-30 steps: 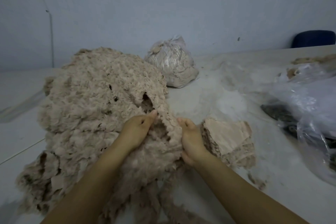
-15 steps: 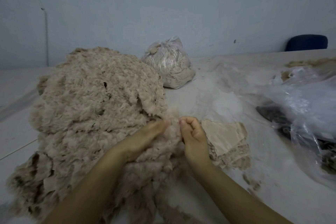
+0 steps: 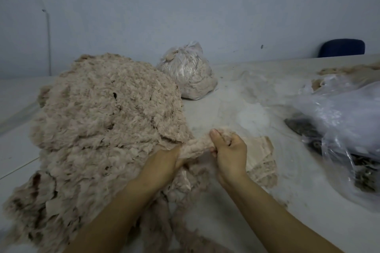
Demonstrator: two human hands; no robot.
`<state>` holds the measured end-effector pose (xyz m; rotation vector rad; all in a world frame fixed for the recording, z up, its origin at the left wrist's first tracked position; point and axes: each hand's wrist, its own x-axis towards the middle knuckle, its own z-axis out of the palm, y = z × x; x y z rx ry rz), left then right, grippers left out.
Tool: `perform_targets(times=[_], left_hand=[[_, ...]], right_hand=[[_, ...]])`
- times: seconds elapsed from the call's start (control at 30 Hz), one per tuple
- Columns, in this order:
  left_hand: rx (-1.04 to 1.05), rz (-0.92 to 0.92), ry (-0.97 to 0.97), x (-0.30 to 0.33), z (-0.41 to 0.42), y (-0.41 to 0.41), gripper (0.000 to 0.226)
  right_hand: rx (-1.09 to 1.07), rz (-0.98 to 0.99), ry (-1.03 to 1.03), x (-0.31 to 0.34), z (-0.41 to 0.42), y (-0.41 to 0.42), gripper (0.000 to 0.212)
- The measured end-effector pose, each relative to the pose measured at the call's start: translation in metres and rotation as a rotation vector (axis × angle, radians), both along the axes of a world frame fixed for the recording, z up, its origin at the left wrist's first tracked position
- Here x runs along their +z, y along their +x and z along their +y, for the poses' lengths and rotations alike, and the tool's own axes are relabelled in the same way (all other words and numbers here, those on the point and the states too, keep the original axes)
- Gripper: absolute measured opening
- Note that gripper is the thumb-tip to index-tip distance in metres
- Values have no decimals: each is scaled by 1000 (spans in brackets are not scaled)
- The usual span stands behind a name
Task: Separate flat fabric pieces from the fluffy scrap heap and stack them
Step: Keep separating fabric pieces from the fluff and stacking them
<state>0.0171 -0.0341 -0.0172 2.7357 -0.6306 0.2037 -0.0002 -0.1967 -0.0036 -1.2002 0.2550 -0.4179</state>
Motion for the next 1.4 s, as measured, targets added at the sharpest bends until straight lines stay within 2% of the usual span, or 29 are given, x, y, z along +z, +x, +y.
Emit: perform_targets(times=[0.07,0.13,0.2,0.27,0.3,0.37,0.43,0.47,0.5,0.53,0.6,0.63,0.73,0.83,0.93,1.0,1.07,1.13,1.23,1.27,1.3,1.37,1.4], left_hand=[[12,-50,71,-5,1,5,53],[12,-102,88,-8,5,7,75],[24,-83,94,-11,14,7,90],[12,12,12,-11,18,4,67],[-3,76,-99,-7,14,3,53],[-7,253,-495,4,-3,-2,57],[69,678,-971,18,-19,-4,71],[74,885,-1157,25,-26,-5,71],[71,1002,-1288,31,-31,-6,67],[92,1023,-1397,35,-34,-6,61],[191,909,-1616,41,-37,-3,42],[225,845,-1658,43,-38,-2,33],[226,838,-1607,42,-38,-3,25],[211,891,-1547,40,-39,-7,22],[232,843,-1529,36,-40,-7,26],[206,898,-1559,35,-39,-7,28],[161,952,-1531,32,-39,-9,19],[170,935,-1526,30,-41,-10,24],[171,918,-1540,29,-40,-10,23],[165,928,-1527,28,-39,-10,22],[156,941,-1503,28,-38,-10,24],[123,971,-1430,27,-36,-13,34],[106,984,-1387,26,-34,-14,37]], right_hand=[[-54,17,-25,-1,-2,-2,26],[-143,9,4,2,-11,0,19],[-239,-8,52,11,-29,4,13],[-225,-36,32,23,-46,7,10],[-161,-50,-8,26,-49,7,11],[-1,-82,-150,28,-44,3,12],[142,-164,-284,23,-36,-3,7],[204,-217,-356,19,-34,-6,8],[261,-262,-441,16,-34,-9,13],[306,-292,-519,13,-35,-12,16],[375,-281,-581,7,-38,-18,16],[393,-247,-568,4,-38,-19,15],[392,-99,-406,-3,-40,-18,34],[376,30,-415,-4,-35,-14,39],[333,24,-431,-8,-32,-12,21],[276,4,-381,-9,-30,-12,7],[227,8,-348,-9,-29,-12,6],[241,7,-368,-10,-29,-12,5],[412,-12,-565,-13,-33,-17,43],[429,-26,-633,-15,-33,-18,49],[406,-46,-656,-16,-32,-18,42],[271,-50,-561,-14,-32,-16,8],[212,-30,-474,-13,-32,-14,8]])
